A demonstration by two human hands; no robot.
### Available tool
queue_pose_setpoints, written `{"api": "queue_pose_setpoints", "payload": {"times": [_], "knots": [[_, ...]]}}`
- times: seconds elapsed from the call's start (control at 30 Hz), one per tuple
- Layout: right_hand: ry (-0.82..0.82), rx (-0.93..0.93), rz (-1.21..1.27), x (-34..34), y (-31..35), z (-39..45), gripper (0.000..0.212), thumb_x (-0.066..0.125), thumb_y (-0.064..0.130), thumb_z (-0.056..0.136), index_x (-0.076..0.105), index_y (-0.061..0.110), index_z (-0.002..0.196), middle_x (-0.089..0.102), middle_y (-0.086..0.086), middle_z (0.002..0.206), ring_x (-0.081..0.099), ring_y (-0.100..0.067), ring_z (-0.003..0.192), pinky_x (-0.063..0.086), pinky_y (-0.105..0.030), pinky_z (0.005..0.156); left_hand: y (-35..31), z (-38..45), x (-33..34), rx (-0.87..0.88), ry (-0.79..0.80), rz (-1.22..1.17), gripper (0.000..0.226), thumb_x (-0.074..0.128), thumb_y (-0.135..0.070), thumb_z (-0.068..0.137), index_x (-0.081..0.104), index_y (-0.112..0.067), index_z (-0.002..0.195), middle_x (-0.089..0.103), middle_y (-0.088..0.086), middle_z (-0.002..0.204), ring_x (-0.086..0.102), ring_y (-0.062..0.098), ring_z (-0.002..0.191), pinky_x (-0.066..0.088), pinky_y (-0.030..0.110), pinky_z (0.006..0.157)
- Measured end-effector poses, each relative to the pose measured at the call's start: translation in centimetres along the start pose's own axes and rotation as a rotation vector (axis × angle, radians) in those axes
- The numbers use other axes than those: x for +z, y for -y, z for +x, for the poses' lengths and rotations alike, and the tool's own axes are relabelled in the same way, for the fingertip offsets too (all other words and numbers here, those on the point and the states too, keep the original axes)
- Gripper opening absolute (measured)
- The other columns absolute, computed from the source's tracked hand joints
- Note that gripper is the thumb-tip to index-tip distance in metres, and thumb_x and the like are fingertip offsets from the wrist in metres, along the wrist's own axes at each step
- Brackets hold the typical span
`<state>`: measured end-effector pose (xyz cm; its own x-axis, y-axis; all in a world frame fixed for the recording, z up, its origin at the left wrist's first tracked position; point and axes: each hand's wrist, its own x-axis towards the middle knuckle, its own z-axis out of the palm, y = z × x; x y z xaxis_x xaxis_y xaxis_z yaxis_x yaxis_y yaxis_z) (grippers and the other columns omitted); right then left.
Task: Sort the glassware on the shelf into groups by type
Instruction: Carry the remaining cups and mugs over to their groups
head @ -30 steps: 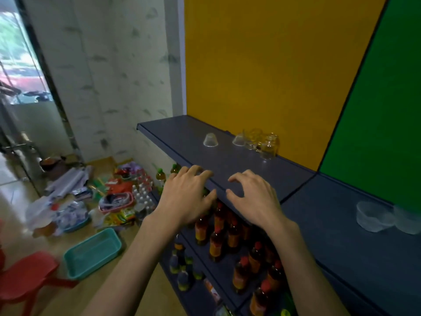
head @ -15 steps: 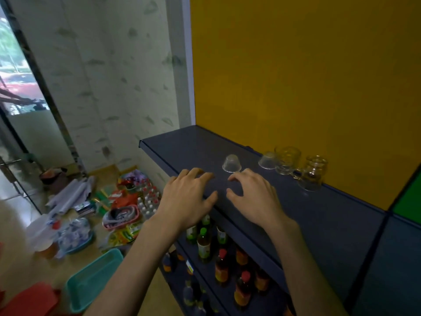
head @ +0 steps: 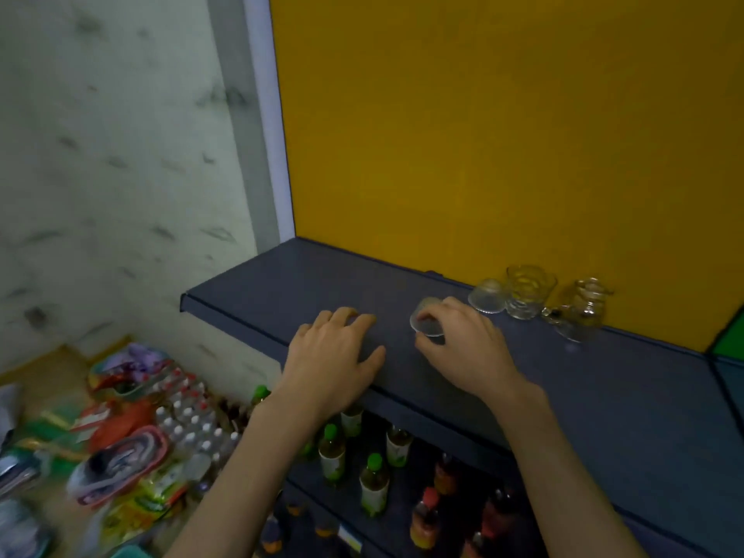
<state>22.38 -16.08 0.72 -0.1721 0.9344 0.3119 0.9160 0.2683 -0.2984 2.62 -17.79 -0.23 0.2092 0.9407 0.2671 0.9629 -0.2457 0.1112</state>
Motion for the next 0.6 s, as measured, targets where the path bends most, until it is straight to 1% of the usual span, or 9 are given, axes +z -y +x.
{"api": "queue_pose_setpoints", "payload": {"times": [0.13, 0.23, 0.3, 0.37, 0.47, 0.6], "knots": [[-0.063, 0.118, -0.063, 0.9, 2.3, 1.1, 0.030, 0.060, 0.039, 0.092, 0.061, 0.029, 0.121, 0.059, 0.007, 0.118, 0.058, -0.021, 0.109, 0.034, -0.030, 0.072, 3.1, 2.6, 0.6, 0.142, 0.033, -0.046, 0.057, 0.038, -0.058, 0.099, 0.036, -0.033, 0.149, 0.040, -0.004, 0.153, 0.040, 0.023, 0.135, 0.040, 0.043, 0.105], [-0.044, 0.209, -0.116, 1.6, 2.7, 1.0, 0.031, 0.060, 0.038, 0.091, 0.060, 0.028, 0.121, 0.060, 0.003, 0.116, 0.060, -0.025, 0.107, 0.038, -0.033, 0.071, 3.8, 4.7, 1.2, 0.224, 0.044, -0.087, 0.057, 0.039, -0.056, 0.099, 0.035, -0.031, 0.150, 0.039, -0.003, 0.153, 0.038, 0.024, 0.136, 0.039, 0.043, 0.105], [-0.046, 0.290, -0.142, 1.6, 2.1, 0.8, 0.033, 0.060, 0.040, 0.091, 0.061, 0.029, 0.122, 0.061, 0.003, 0.118, 0.060, -0.025, 0.111, 0.043, -0.036, 0.076, 3.4, 5.9, 1.7, 0.293, 0.048, -0.102, 0.056, 0.040, -0.055, 0.099, 0.037, -0.030, 0.149, 0.040, -0.002, 0.152, 0.040, 0.024, 0.134, 0.039, 0.042, 0.104], [-0.057, 0.356, -0.161, 1.6, 1.3, 0.8, 0.034, 0.059, 0.041, 0.092, 0.061, 0.029, 0.123, 0.061, 0.005, 0.124, 0.058, -0.024, 0.115, 0.044, -0.035, 0.080, 2.9, 7.2, 2.2, 0.357, 0.053, -0.105, 0.055, 0.041, -0.055, 0.098, 0.039, -0.029, 0.147, 0.042, -0.001, 0.150, 0.042, 0.024, 0.132, 0.040, 0.042, 0.100], [-0.085, 0.419, -0.173, 1.8, 0.0, 1.1, 0.035, 0.060, 0.041, 0.091, 0.062, 0.029, 0.124, 0.061, 0.006, 0.128, 0.057, -0.023, 0.117, 0.044, -0.035, 0.083, 2.3, 9.5, 3.4, 0.428, 0.055, -0.095, 0.055, 0.043, -0.055, 0.097, 0.041, -0.029, 0.146, 0.045, 0.000, 0.146, 0.045, 0.025, 0.128, 0.042, 0.041, 0.096], [-0.108, 0.492, -0.185, 1.8, -2.4, 1.7, 0.035, 0.059, 0.042, 0.092, 0.062, 0.029, 0.124, 0.060, 0.005, 0.129, 0.057, -0.023, 0.117, 0.046, -0.036, 0.085, 0.6, 12.6, 4.8, 0.472, 0.088, -0.071, 0.060, 0.044, -0.057, 0.095, 0.036, -0.029, 0.147, 0.044, 0.000, 0.145, 0.045, 0.026, 0.127, 0.043, 0.041, 0.095]]}}
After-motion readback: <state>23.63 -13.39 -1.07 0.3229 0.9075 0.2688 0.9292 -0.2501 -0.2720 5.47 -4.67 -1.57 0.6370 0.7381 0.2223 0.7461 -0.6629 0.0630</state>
